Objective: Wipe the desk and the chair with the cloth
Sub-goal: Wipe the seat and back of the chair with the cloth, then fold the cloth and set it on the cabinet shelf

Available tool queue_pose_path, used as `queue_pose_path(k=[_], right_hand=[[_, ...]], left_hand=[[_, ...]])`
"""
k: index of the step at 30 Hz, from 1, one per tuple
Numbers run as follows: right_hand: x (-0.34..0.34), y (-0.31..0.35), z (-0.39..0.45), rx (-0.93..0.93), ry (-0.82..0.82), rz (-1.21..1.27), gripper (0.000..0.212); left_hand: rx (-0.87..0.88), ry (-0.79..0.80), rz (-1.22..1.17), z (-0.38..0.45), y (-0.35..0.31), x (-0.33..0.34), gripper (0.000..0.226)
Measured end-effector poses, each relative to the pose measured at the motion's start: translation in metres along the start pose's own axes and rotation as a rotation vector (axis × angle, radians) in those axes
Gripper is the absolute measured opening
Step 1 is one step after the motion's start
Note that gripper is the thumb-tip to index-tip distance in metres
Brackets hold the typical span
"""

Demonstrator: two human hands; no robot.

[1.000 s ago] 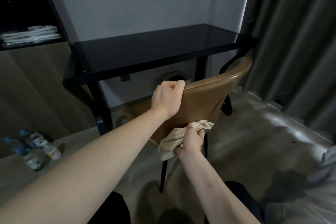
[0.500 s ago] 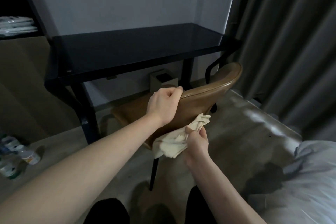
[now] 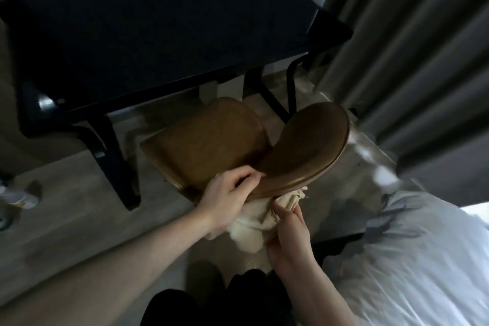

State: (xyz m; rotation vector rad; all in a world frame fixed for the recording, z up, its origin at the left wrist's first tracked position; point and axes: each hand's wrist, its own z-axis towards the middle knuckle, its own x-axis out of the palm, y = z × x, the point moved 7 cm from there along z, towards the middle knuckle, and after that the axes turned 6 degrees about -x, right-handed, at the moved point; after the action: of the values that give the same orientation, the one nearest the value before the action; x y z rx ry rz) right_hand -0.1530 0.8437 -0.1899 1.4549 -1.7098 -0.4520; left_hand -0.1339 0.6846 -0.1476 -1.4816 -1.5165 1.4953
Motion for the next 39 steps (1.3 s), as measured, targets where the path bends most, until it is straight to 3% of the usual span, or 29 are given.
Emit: queue_pose_path(k=[3, 6, 9, 12, 15, 19, 23, 25, 27, 28, 31, 36, 39], right_hand=[[0.007, 0.042, -0.026, -0.012, -0.102, -0.028, 0.040], [0.010, 0.092, -0.054, -0.047, -0.228, -0.124, 0.043], [0.021, 0.146, -0.084, -0.149, -0.258, -0.265, 0.031], [0.047, 0.194, -0.106, -0.241, -0.121, -0.435, 0.033], [0.089, 0.224, -0.120, -0.262, 0.122, -0.559, 0.033], [0.162, 0.241, -0.136, -0.290, 0.469, -0.687, 0.058], [0.246, 0.232, -0.155, -0.222, 0.715, -0.774, 0.094], [0.289, 0.217, -0.167, -0.177, 0.823, -0.807, 0.105], [0.332, 0.198, -0.180, -0.143, 0.894, -0.811, 0.109], [0.352, 0.187, -0.184, -0.131, 0.925, -0.817, 0.107], [0.411, 0.148, -0.199, -0.071, 0.986, -0.800, 0.101], [0.485, 0.087, -0.207, -0.029, 0.942, -0.760, 0.084], [0.519, 0.055, -0.211, -0.081, 0.840, -0.805, 0.104]], left_hand=[[-0.214, 0.138, 0.025, -0.001, -0.007, -0.004, 0.035], [-0.326, 0.178, 0.255, -0.010, -0.034, -0.014, 0.040], [-0.415, 0.187, 0.426, -0.019, -0.059, -0.028, 0.040], [-0.479, 0.165, 0.366, -0.034, -0.082, -0.049, 0.035], [-0.491, 0.100, 0.213, -0.058, -0.103, -0.084, 0.031], [-0.513, -0.061, 0.007, -0.100, -0.104, -0.150, 0.022], [-0.496, -0.255, -0.267, -0.134, -0.108, -0.217, 0.020], [-0.524, -0.309, -0.483, -0.147, -0.111, -0.242, 0.041], [-0.532, -0.301, -0.688, -0.160, -0.108, -0.263, 0.075], [-0.513, -0.279, -0.764, -0.164, -0.107, -0.273, 0.080], [-0.467, -0.258, -0.948, -0.182, -0.102, -0.313, 0.072], [-0.376, -0.309, -0.982, -0.211, -0.077, -0.398, 0.066], [-0.359, -0.528, -0.818, -0.236, -0.052, -0.466, 0.056]])
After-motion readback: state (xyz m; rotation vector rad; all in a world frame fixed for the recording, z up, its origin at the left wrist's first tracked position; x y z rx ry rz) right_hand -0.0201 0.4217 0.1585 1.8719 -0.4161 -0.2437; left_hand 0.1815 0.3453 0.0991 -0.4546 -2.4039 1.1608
